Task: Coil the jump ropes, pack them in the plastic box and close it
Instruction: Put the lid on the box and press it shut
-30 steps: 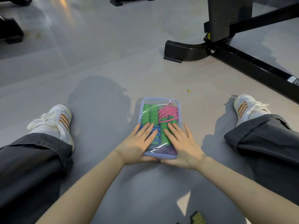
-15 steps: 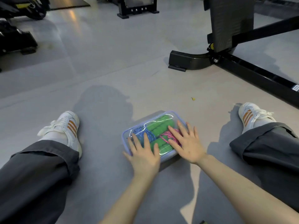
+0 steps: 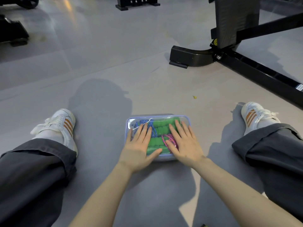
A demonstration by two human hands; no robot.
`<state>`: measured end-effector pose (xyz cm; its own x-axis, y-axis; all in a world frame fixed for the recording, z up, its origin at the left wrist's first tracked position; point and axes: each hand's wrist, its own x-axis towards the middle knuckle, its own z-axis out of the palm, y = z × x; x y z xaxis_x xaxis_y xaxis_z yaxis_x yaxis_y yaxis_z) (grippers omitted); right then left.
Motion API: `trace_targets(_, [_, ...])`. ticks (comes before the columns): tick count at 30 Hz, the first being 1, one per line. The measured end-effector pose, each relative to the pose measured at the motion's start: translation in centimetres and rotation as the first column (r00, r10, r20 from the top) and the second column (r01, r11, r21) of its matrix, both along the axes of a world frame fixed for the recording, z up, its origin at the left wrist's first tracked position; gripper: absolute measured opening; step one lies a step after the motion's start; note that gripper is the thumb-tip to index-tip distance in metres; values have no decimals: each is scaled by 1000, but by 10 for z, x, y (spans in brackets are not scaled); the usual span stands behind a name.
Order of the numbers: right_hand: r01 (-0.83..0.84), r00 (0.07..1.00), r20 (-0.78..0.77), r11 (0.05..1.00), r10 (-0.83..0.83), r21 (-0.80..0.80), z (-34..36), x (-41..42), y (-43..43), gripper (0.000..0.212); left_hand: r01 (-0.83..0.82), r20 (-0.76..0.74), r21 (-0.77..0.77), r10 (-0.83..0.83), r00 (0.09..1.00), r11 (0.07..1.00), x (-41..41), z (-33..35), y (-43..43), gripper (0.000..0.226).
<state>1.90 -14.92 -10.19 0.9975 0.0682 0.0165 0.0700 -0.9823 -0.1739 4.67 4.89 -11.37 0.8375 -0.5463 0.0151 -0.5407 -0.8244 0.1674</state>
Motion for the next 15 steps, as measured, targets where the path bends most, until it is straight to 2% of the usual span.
trace_targets(5, [39, 999, -18, 999, -39, 12, -2, -10, -12, 92, -4, -53, -48, 1, 999, 999, -8, 6, -14, 114])
trace_targets(11, [20, 999, -38, 999, -22, -39, -5, -18, -28, 88, -61, -52, -15, 60, 997, 998, -20, 1, -34, 127])
trace_targets(15, [2, 999, -55, 999, -5, -41, 0, -19, -32, 84, -104, -105, -11, 103, 989, 994, -25, 7, -37, 128])
